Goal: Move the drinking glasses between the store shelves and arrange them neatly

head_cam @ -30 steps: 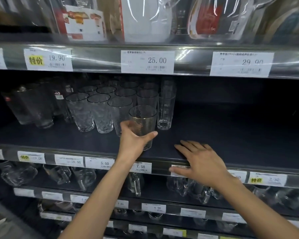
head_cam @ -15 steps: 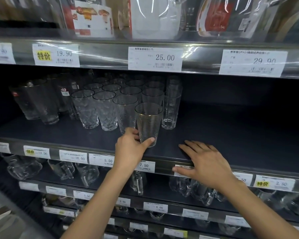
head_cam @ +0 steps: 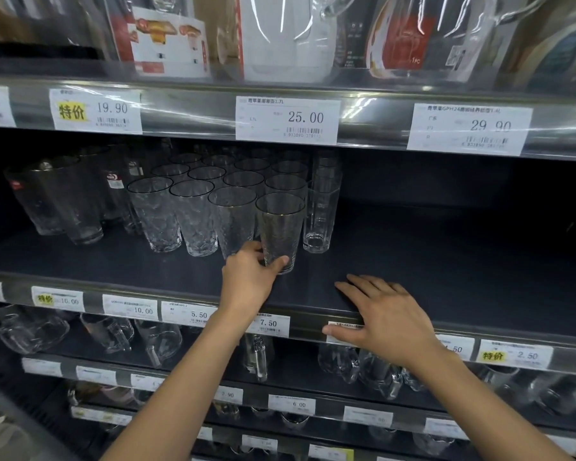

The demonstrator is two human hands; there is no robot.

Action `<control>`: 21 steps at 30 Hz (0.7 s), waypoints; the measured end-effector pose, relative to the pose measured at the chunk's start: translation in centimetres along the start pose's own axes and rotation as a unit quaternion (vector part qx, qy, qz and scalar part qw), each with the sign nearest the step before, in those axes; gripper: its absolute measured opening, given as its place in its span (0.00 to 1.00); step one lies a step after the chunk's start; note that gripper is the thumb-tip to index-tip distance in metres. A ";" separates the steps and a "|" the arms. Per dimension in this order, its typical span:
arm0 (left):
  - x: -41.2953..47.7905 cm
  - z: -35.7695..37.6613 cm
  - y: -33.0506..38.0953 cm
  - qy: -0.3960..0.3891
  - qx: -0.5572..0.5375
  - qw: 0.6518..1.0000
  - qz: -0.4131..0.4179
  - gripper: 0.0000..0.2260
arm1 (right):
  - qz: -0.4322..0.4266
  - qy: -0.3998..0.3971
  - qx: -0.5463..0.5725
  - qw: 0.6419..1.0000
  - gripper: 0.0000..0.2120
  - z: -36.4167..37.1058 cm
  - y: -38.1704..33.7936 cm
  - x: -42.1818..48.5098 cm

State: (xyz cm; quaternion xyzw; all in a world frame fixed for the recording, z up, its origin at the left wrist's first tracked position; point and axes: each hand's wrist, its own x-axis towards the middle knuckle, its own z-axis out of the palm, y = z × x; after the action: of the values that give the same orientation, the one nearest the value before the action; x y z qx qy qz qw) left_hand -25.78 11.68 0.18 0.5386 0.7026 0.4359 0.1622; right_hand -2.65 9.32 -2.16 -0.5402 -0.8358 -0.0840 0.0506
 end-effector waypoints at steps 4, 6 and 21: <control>0.5 0.3 -0.1 0.003 -0.002 1.000 0.004 0.20 | 0.000 0.001 0.000 1.000 0.44 0.0 -0.1 0.1; 0.6 0.4 -0.1 0.007 -0.002 1.000 0.004 0.20 | -0.001 0.004 -0.003 1.000 0.44 0.0 -0.1 0.0; 0.9 0.8 -0.5 0.027 0.006 0.999 0.021 0.21 | 0.013 0.033 -0.010 0.999 0.43 0.6 -0.2 0.1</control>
State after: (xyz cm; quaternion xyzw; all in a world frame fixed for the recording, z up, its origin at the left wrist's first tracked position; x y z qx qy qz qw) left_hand -25.88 12.81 -0.49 0.5425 0.6976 0.4494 0.1311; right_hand -2.85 9.46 -2.74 -0.5480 -0.8260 -0.1093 0.0741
